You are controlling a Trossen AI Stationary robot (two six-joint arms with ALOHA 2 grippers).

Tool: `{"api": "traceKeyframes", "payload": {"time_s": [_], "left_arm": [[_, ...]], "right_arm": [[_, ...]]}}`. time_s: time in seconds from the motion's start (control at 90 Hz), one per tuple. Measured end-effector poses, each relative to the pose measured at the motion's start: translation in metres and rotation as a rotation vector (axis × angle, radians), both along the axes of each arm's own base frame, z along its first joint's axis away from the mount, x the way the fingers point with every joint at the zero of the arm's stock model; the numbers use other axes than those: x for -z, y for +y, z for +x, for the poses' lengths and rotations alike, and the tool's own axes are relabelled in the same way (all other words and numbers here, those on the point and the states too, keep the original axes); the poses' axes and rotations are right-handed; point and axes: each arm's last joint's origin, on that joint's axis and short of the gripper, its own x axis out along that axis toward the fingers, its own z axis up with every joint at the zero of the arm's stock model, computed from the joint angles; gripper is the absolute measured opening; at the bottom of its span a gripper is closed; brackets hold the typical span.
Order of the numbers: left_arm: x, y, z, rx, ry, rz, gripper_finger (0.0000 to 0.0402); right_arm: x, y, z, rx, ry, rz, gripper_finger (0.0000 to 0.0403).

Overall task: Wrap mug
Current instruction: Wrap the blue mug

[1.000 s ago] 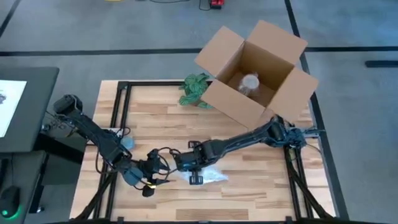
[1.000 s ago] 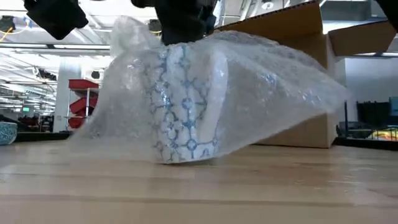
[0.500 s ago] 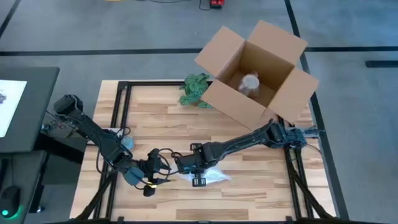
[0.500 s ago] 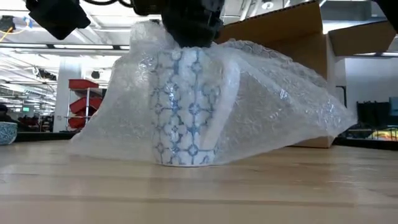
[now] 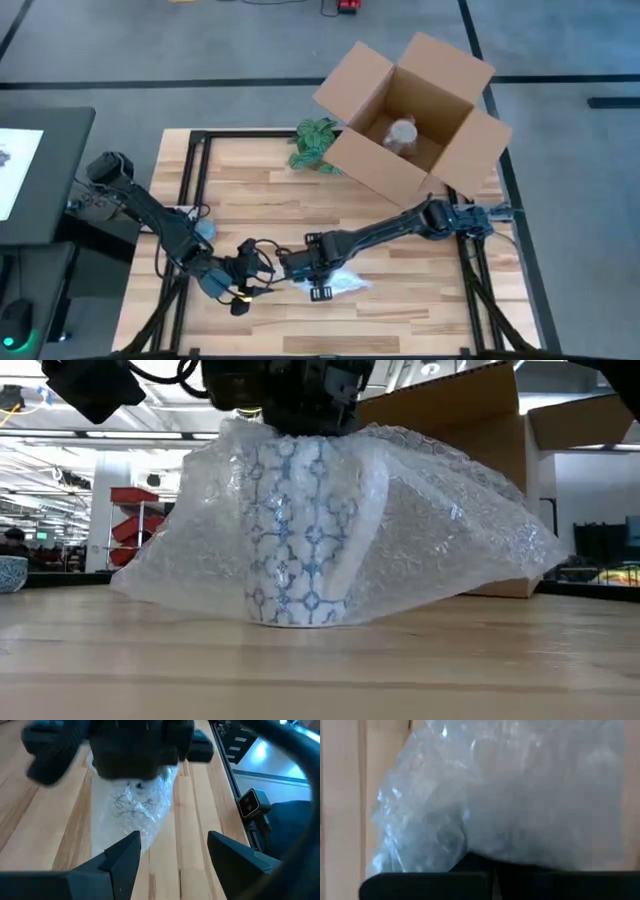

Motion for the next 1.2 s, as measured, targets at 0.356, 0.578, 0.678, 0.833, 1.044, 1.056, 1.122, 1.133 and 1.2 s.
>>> {"api": "traceKeyframes", "payload": {"time_s": [0.356, 0.578, 0.678, 0.833, 1.044, 1.056, 1.122, 1.133, 1.2], "left_arm": [[0.000, 0.000, 0.000, 0.000, 0.000, 0.000, 0.0212], [0.000, 0.000, 0.000, 0.001, 0.000, 0.002, 0.0212], [0.000, 0.000, 0.000, 0.001, 0.000, 0.002, 0.0212], [0.000, 0.000, 0.000, 0.001, 0.001, 0.003, 0.0212], [0.000, 0.000, 0.000, 0.002, 0.001, 0.004, 0.0212], [0.000, 0.000, 0.000, 0.001, 0.001, 0.003, 0.0212], [0.000, 0.000, 0.000, 0.000, -0.001, 0.003, 0.0212], [0.000, 0.000, 0.000, 0.000, -0.002, 0.003, 0.0212], [0.000, 0.000, 0.000, 0.000, -0.001, 0.003, 0.0212]], "right_arm": [[-0.061, 0.001, -0.032, 0.020, -0.027, -0.008, 0.0000], [-0.077, 0.016, -0.025, -0.083, -0.231, 0.000, 0.0000], [-0.068, 0.017, -0.020, -0.109, -0.249, 0.019, 0.0000], [-0.034, 0.006, -0.017, -0.108, -0.174, 0.091, 0.0000], [0.020, -0.016, -0.022, 0.007, -0.070, 0.115, 0.0000], [0.022, -0.017, -0.023, 0.011, -0.070, 0.116, 0.0000], [0.033, -0.021, -0.025, 0.030, -0.068, 0.132, 0.0000], [0.035, -0.022, -0.025, 0.030, -0.068, 0.137, 0.0000], [0.038, -0.024, -0.026, 0.030, -0.056, 0.150, 0.0000]]}}
